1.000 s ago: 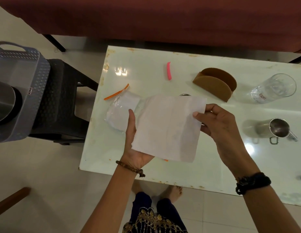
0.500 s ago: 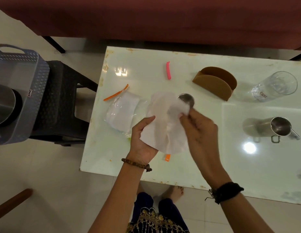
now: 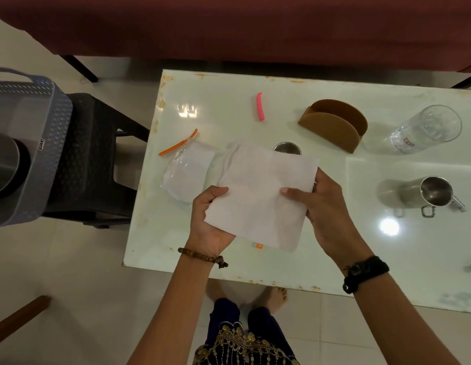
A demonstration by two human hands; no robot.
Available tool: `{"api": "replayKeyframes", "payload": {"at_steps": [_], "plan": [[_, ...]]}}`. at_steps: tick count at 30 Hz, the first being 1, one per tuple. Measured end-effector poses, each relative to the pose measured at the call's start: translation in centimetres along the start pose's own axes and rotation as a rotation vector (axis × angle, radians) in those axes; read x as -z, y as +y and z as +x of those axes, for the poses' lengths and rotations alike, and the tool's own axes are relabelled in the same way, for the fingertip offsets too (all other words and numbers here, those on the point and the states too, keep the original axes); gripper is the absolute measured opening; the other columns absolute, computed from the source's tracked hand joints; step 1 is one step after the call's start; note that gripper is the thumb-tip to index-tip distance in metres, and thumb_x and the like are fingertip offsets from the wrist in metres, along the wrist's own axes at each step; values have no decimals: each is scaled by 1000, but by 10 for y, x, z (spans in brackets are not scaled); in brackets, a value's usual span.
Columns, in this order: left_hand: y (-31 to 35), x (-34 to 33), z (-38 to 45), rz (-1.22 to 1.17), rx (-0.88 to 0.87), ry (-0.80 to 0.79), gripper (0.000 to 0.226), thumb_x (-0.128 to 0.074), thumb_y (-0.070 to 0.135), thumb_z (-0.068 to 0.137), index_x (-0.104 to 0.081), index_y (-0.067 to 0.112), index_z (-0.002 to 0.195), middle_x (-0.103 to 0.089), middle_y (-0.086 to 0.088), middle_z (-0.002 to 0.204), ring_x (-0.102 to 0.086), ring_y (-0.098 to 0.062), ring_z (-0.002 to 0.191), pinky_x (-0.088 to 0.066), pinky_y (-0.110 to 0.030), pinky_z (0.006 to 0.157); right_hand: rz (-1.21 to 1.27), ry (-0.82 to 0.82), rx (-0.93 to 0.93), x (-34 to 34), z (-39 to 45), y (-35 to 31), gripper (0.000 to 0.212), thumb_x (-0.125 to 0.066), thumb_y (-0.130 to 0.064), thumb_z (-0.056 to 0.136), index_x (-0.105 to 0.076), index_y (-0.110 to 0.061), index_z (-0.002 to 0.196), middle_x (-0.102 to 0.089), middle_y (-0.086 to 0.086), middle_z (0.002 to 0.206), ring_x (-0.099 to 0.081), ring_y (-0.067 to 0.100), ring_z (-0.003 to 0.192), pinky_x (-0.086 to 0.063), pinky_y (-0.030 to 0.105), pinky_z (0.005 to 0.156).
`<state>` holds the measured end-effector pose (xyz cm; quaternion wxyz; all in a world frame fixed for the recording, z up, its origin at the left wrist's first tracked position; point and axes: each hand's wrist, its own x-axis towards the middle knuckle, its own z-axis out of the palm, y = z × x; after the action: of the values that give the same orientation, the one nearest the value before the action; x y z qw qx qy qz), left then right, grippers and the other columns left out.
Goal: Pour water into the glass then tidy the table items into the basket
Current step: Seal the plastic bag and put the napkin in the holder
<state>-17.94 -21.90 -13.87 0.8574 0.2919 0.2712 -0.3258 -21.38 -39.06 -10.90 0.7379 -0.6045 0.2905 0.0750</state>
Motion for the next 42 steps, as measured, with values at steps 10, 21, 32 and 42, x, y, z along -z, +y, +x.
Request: {"api": "replayKeyframes", "payload": {"at_steps": [10,21,32,42], "plan": [[-8,-29,-1,23,-45,91,52,-44,20,79,-49,8,129,-56,-12,123,-52,-27,107,-43,-34,89,-1015,-29,539,-35,-28,8,41,-42,-6,94,-46,-9,135,-48,14,140,-45,31,130,-29,39,110],[-20,-38,11,66,-46,15,53,-25,38,91,-43,14,135,-57,-13,121,-37,-27,134,-20,-45,117,-1029,-281,501,-42,-33,25,47,-28,-19,100,-4,-25,139,-11,-1,156,-4,11,144,-2,36,119],[-38,-52,25,73,-64,-61,67,-14,69,85,-37,34,137,-55,3,114,-51,-16,107,-39,-33,94,-230,-36,245,-14,-19,27,27,-44,-21,97,-64,-26,79,-58,-13,69,-50,7,64,-39,32,61],[-16,-44,74,730,-49,-177,31,-58,31,78,-59,38,108,-69,18,77,-64,-2,70,-54,-20,62,-163,25,98,72,8,-4,32,-39,-24,98,-63,-27,78,-67,-18,74,-59,-1,74,-46,14,66]]}}
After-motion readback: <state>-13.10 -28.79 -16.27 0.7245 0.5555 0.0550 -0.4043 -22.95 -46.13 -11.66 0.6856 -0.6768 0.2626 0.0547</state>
